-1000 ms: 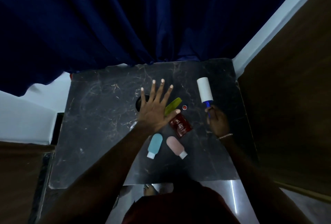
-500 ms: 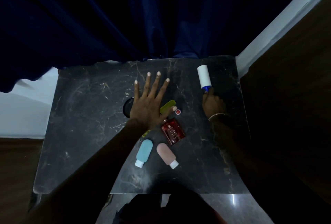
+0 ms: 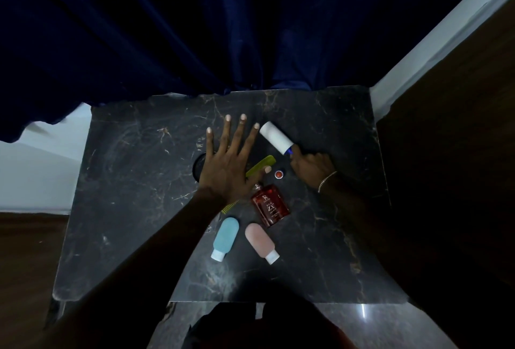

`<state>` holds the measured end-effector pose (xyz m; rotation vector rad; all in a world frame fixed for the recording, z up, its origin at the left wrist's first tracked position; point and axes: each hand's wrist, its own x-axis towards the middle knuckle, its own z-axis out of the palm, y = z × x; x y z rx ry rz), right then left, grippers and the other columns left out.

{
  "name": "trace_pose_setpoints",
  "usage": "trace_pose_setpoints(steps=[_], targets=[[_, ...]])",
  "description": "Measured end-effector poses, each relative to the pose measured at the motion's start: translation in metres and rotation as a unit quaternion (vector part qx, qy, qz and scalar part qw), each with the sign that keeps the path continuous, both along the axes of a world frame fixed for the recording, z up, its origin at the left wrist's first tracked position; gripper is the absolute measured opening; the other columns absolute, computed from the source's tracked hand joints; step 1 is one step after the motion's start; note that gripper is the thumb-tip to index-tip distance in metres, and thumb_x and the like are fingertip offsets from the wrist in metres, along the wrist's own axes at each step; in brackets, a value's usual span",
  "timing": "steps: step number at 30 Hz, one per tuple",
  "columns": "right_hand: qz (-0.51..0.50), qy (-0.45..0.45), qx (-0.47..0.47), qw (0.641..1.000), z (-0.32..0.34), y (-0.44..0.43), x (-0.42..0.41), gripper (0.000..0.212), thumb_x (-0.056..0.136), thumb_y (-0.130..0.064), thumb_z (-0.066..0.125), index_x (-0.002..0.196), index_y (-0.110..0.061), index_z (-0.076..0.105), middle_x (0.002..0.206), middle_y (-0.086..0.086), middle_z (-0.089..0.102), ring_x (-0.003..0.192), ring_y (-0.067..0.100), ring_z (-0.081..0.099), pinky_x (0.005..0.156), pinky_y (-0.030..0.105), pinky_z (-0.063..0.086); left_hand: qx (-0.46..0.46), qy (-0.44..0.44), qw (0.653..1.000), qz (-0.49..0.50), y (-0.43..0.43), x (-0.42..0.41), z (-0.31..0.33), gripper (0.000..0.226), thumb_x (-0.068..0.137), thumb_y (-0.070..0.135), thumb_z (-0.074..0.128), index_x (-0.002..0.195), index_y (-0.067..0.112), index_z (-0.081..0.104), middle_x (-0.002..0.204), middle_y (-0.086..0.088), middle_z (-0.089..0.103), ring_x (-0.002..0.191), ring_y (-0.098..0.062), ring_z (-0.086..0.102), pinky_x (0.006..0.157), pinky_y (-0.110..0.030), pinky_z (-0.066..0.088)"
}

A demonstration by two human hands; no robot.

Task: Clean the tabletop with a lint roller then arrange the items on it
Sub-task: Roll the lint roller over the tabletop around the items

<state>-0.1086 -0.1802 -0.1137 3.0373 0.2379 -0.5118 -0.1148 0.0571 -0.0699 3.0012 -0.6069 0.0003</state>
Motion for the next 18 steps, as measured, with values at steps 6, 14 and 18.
trace_pose_setpoints(steps=[6,14,18], targets=[[-0.156,-0.027,0.033,0.987,0.001,-0.017,0.009,0.047,0.105,-0.031,0.031,0.146,-0.007,0.031,0.110,0.021,0.070,0.099,0.040,0.069,0.083,0.047,0.054,0.002,0.012,1.000,-0.005,0.003,0.000,0.001,0.097,0.092,0.086,0.025,0.166,0.027,-0.001,0.174,-0.008,-0.002,0.161,-0.034,-0.007,0.124,-0.071,0.006],[-0.422,-0.113,0.091,0.895,-0.006,-0.055,0.007,0.053,0.106,-0.030,0.033,0.149,0.000,0.029,0.120,0.026,0.064,0.104,0.041,0.065,0.084,0.048,0.049,-0.008,0.033,0.999,0.020,0.004,0.001,0.005,0.097,0.092,0.087,0.019,0.166,0.028,-0.003,0.174,-0.008,-0.004,0.160,-0.034,-0.010,0.125,-0.065,-0.004],[-0.393,-0.098,0.077,0.911,-0.008,-0.044,0.010,0.052,0.106,-0.031,0.030,0.149,-0.001,0.029,0.118,0.024,0.066,0.104,0.040,0.065,0.084,0.046,0.049,-0.002,0.040,0.999,0.019,0.006,-0.002,0.005,0.096,0.093,0.086,0.018,0.166,0.028,-0.004,0.174,-0.007,-0.006,0.160,-0.033,-0.012,0.125,-0.066,-0.004]])
